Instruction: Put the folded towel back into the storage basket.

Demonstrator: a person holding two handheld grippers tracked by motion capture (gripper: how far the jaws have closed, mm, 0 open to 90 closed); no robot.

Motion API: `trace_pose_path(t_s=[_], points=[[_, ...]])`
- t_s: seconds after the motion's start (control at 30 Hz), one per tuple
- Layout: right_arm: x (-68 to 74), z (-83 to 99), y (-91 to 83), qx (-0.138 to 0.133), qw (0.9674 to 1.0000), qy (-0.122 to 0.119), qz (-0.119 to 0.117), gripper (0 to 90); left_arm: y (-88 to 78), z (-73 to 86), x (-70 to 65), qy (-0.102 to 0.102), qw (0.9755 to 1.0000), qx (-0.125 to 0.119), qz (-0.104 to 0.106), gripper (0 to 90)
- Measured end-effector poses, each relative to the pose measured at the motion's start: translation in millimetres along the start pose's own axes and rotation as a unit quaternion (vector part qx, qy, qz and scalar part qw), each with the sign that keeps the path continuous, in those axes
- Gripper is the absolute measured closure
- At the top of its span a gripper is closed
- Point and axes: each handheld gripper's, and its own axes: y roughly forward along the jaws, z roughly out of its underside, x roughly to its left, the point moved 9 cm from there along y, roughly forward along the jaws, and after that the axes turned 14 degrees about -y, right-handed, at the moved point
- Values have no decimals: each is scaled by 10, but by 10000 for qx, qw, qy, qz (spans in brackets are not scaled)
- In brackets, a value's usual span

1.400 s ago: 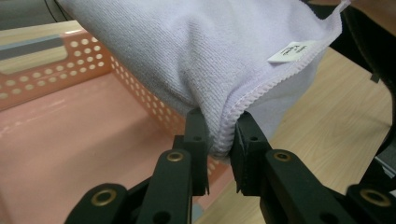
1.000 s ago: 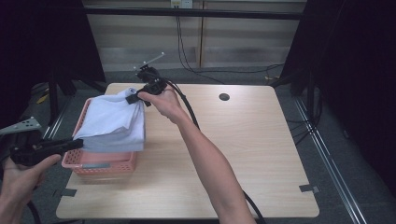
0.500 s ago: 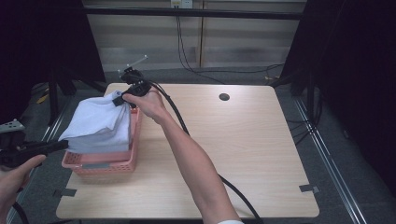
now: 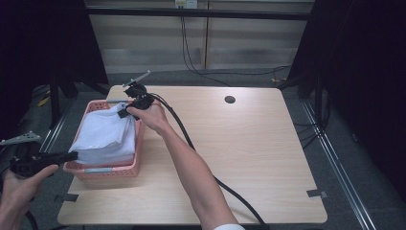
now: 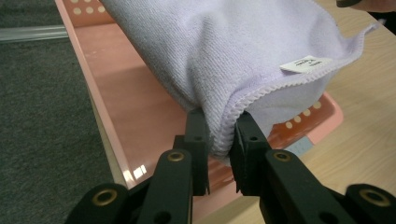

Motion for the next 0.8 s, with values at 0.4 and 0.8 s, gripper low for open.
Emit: trace_pose_path(t_s=[0.4,0.8], points=[[-127,174,237,77,9999,67,94,650,185,104,110,-29,9995,190,-270,753],[-240,201,145,-255,9992,25,323,327,235,95,-94,66,9998,167,-103,448]])
